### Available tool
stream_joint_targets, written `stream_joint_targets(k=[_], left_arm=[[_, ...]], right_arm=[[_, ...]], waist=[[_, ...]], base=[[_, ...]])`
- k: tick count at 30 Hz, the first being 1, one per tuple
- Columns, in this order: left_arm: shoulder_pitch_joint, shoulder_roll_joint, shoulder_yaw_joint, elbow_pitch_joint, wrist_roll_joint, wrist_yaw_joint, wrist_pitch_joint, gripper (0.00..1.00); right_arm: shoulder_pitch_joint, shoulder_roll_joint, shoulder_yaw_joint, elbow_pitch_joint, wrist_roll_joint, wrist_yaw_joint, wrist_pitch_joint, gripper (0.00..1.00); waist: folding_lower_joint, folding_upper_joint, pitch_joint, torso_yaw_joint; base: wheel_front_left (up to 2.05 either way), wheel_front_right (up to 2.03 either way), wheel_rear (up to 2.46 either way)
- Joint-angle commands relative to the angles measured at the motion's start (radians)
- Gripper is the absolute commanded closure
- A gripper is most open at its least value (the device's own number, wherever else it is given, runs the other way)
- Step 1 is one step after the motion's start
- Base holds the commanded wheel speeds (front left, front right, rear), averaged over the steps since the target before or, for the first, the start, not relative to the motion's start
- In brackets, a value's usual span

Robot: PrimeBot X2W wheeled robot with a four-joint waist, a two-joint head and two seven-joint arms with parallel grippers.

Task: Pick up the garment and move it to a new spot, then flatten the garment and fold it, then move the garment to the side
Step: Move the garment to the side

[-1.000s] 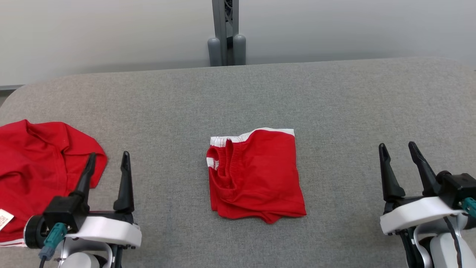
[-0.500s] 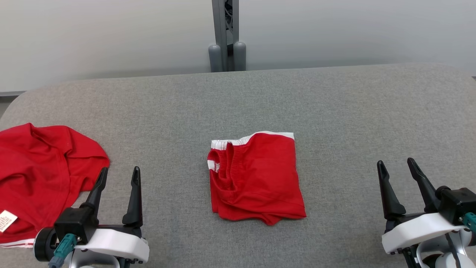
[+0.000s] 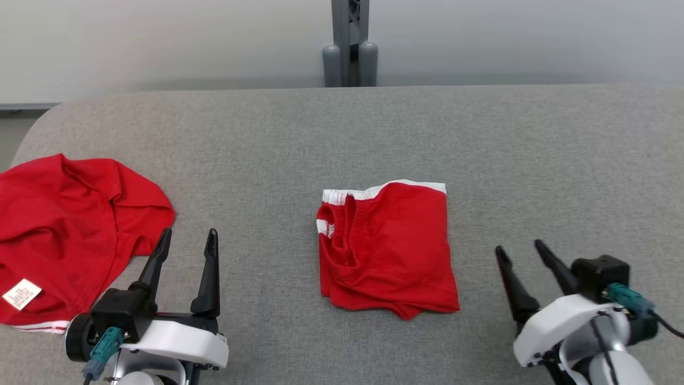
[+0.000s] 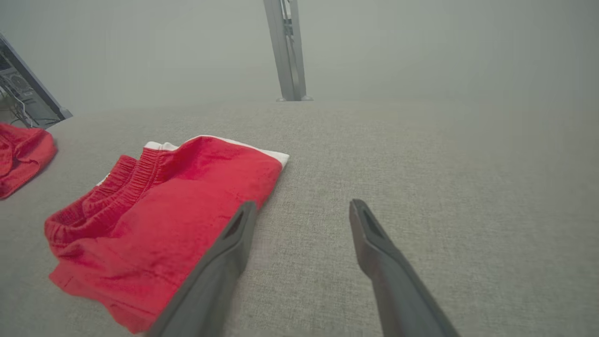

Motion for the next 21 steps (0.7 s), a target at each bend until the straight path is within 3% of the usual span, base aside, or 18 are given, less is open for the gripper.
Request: stream_joint_targets(k=[1,6,15,16,17,18,21], left_arm=[[-0.019,-0.003,-0.003,0.007,-0.004,-0.006,-0.008,0.0],[-0.049,-0.016,-0.018,0.024,-0.008,-0.017,-0.02,0.0],[-0.087,-0.015,-0.024,0.051,-0.006,-0.03,-0.035,0.0],[-0.088,-0.014,-0.023,0.054,-0.007,-0.031,-0.037,0.0],[-0.09,-0.014,-0.023,0.056,-0.008,-0.031,-0.038,0.0],[-0.093,-0.015,-0.022,0.058,-0.009,-0.031,-0.039,0.0],[-0.1,-0.015,-0.024,0.061,-0.011,-0.032,-0.042,0.0]], right_arm=[[-0.029,-0.004,0.028,0.04,0.013,0.0,0.015,0.0],[-0.114,-0.004,0.116,0.209,0.07,0.0,0.03,0.0],[-0.201,-0.004,0.245,0.359,0.194,0.0,-0.012,0.0],[-0.21,-0.004,0.258,0.371,0.208,0.0,-0.018,0.32],[-0.218,-0.004,0.271,0.382,0.218,0.0,-0.025,0.7],[-0.225,-0.004,0.28,0.395,0.225,0.0,-0.033,1.0],[-0.247,-0.007,0.287,0.425,0.227,-0.001,-0.058,1.0]], waist=[[0.0,0.0,0.017,0.017],[0.0,0.0,0.058,0.046],[0.0,0.0,0.09,0.059],[0.0,0.0,0.092,0.058],[0.0,0.0,0.093,0.057],[0.0,0.0,0.094,0.055],[0.0,0.0,0.096,0.047]], base=[[0.0,0.0,0.0],[0.0,0.0,0.0],[0.0,0.0,0.0],[0.0,0.0,0.0],[0.0,0.0,0.0],[0.0,0.0,0.0],[0.0,0.0,0.0]])
